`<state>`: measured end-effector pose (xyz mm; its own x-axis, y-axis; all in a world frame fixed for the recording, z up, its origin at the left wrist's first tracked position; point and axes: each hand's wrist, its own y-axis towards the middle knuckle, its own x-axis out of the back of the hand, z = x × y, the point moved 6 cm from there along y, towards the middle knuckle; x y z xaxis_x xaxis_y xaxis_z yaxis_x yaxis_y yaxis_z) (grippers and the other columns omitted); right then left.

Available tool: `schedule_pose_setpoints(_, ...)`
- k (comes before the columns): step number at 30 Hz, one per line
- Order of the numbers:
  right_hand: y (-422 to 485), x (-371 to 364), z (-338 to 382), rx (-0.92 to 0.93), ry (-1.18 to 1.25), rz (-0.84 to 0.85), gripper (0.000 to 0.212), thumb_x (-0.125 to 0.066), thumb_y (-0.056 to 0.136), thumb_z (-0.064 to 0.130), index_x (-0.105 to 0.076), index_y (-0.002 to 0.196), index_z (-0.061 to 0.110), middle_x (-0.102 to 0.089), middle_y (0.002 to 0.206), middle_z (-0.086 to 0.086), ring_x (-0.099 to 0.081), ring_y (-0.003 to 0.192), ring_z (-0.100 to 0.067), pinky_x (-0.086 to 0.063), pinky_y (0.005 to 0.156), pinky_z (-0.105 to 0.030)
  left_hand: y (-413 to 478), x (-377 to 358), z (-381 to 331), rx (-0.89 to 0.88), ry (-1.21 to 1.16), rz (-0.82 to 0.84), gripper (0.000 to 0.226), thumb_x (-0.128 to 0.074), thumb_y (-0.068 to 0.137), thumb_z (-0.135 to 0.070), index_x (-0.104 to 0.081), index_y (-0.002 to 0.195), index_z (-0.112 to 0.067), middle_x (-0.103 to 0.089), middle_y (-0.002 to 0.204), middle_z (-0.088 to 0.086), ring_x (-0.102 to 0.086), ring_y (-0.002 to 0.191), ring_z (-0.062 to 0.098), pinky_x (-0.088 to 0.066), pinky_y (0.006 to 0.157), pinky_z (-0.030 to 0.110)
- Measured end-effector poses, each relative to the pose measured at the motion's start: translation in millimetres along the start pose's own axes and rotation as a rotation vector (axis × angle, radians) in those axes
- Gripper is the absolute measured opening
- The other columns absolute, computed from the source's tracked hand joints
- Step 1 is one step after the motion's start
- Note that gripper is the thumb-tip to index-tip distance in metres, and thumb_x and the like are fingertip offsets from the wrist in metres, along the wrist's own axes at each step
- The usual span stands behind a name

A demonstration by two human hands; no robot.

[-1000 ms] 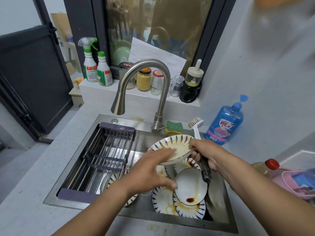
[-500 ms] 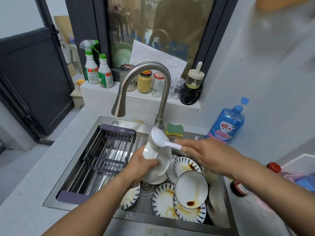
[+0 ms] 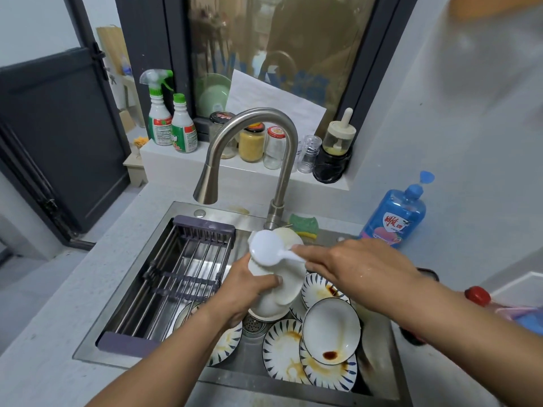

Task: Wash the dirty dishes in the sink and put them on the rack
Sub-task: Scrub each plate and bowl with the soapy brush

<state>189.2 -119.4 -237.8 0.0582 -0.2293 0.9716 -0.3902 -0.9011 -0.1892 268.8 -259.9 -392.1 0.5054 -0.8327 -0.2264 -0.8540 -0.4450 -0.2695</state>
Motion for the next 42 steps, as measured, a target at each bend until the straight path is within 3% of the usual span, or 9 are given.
schedule_pose_setpoints(8, 6, -31, -70, -0.252, 0.296, 0.014, 0.033, -0.038, 0.105, 0.053, -0.045, 0.136, 0.062, -0.054, 0.079, 0.017, -0.058, 0.079, -0.009, -0.056, 0.079, -0.040, 3, 11, -2, 0.016, -0.372, -0.019, 0.059, -0.072, 0.077, 0.014, -0.060, 0.129, -0.012, -0.072, 0.119, 0.018, -0.068, 0.112, 0.038, -0.056, 0.094, 0.057)
schedule_pose_setpoints(13, 0, -52, -76, -0.280, 0.533, 0.060, 0.036, -0.044, 0.105, 0.048, -0.048, 0.139, 0.059, -0.066, 0.111, 0.017, -0.060, 0.102, -0.008, -0.050, 0.094, -0.032, 7, 16, 8, 0.104, -0.669, -0.037, 0.071, -0.076, 0.070, 0.005, -0.055, 0.137, -0.002, -0.068, 0.126, 0.024, -0.066, 0.116, 0.039, -0.056, 0.093, 0.056)
schedule_pose_setpoints(18, -12, -62, -77, -0.267, 0.656, 0.012, 0.031, -0.051, 0.103, 0.046, -0.057, 0.131, 0.055, -0.063, 0.081, 0.019, -0.057, 0.067, 0.002, -0.044, 0.065, -0.016, 9, 13, 15, 0.126, -0.824, -0.045, 0.059, -0.067, 0.080, 0.006, -0.054, 0.138, 0.000, -0.067, 0.127, 0.025, -0.067, 0.116, 0.038, -0.049, 0.102, 0.062)
schedule_pose_setpoints(22, -2, -58, -74, -0.419, 1.073, -0.211, 0.023, -0.074, 0.088, 0.045, -0.068, 0.111, 0.044, -0.071, 0.075, 0.010, -0.063, 0.060, 0.003, -0.043, 0.052, -0.007, 0, 0, 12, 0.124, -0.767, 0.063, 0.087, -0.089, 0.062, -0.001, -0.052, 0.140, 0.001, -0.063, 0.133, 0.026, -0.063, 0.122, 0.039, -0.053, 0.097, 0.057)
schedule_pose_setpoints(26, 16, -60, -57, -0.443, 1.300, -0.143, 0.037, -0.087, 0.077, 0.039, -0.069, 0.106, 0.026, -0.072, 0.067, 0.005, -0.063, 0.053, -0.010, -0.050, 0.048, -0.023, -10, -18, 7, 0.128, -0.670, 0.216, 0.083, -0.085, 0.066, 0.000, -0.051, 0.141, 0.002, -0.060, 0.136, 0.029, -0.060, 0.125, 0.042, -0.056, 0.092, 0.051)
schedule_pose_setpoints(30, 21, -55, -55, -0.304, 1.180, -0.065, 0.051, -0.092, 0.072, 0.031, -0.067, 0.117, 0.030, -0.078, 0.093, 0.004, -0.074, 0.081, -0.013, -0.061, 0.068, -0.029, -14, -5, -12, 0.085, -0.384, 0.229, 0.072, -0.083, 0.070, 0.002, -0.056, 0.136, -0.004, -0.066, 0.128, 0.025, -0.066, 0.117, 0.039, -0.058, 0.090, 0.048)
schedule_pose_setpoints(36, 33, -34, -37, -0.116, 0.811, 0.051, 0.049, -0.089, 0.072, 0.037, -0.063, 0.112, 0.050, -0.071, 0.091, 0.022, -0.068, 0.084, -0.001, -0.055, 0.068, -0.023, -8, -19, -60, -0.007, 0.387, 0.385, 0.048, -0.084, 0.076, 0.000, -0.069, 0.119, -0.014, -0.076, 0.111, 0.008, -0.074, 0.103, 0.024, -0.061, 0.087, 0.038)
schedule_pose_setpoints(39, 38, -22, -34, -0.077, 0.676, -0.017, 0.060, -0.083, 0.079, 0.042, -0.054, 0.128, 0.061, -0.066, 0.102, 0.022, -0.062, 0.094, -0.002, -0.053, 0.082, -0.027, -3, -18, -55, -0.028, 0.420, 0.261, 0.042, -0.081, 0.076, 0.004, -0.071, 0.114, -0.011, -0.077, 0.107, 0.008, -0.073, 0.099, 0.020, -0.062, 0.085, 0.035)
schedule_pose_setpoints(42, 27, 8, -41, -0.058, 0.373, -0.117, 0.043, -0.052, 0.095, 0.063, -0.044, 0.137, 0.061, -0.060, 0.104, 0.014, -0.059, 0.100, -0.014, -0.050, 0.085, -0.038, 4, 2, -43, -0.021, 0.388, 0.088, 0.045, -0.082, 0.076, 0.002, -0.070, 0.116, -0.013, -0.076, 0.108, 0.007, -0.071, 0.100, 0.022, -0.060, 0.087, 0.038)
